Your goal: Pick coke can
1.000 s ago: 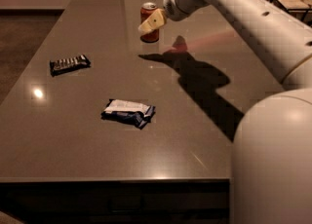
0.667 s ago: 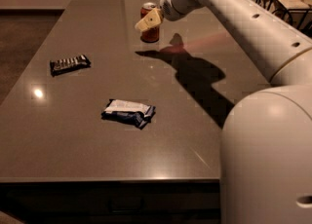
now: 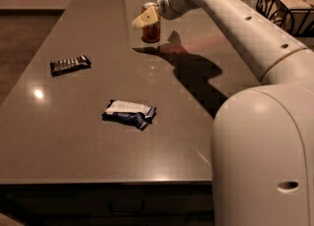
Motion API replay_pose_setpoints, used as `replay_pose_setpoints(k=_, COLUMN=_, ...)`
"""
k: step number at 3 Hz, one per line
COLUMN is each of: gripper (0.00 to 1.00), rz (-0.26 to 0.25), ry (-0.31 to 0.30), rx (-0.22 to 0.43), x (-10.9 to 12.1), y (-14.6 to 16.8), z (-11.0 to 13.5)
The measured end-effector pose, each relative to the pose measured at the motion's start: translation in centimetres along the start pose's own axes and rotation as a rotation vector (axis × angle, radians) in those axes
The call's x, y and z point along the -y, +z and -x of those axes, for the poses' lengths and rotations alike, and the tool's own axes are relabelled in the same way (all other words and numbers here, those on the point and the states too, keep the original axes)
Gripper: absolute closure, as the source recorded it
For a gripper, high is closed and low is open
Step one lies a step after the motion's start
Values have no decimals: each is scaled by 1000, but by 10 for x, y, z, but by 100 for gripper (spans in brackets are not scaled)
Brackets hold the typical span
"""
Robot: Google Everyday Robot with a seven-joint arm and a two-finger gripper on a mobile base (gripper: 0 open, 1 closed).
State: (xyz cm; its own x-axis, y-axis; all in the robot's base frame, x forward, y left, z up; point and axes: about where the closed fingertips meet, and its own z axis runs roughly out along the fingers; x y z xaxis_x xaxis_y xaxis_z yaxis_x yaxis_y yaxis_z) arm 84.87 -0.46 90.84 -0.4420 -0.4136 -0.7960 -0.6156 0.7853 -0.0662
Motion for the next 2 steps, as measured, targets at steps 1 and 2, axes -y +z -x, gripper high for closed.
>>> replay_pose_setpoints(k=1, gripper=15, rz=14, ry=12, rx=18, x=0, y=6, z=4)
replay_pose_setpoints(k=2, gripper=38, rz=33, ry=12, rx=38, x=-3, y=7, z=11)
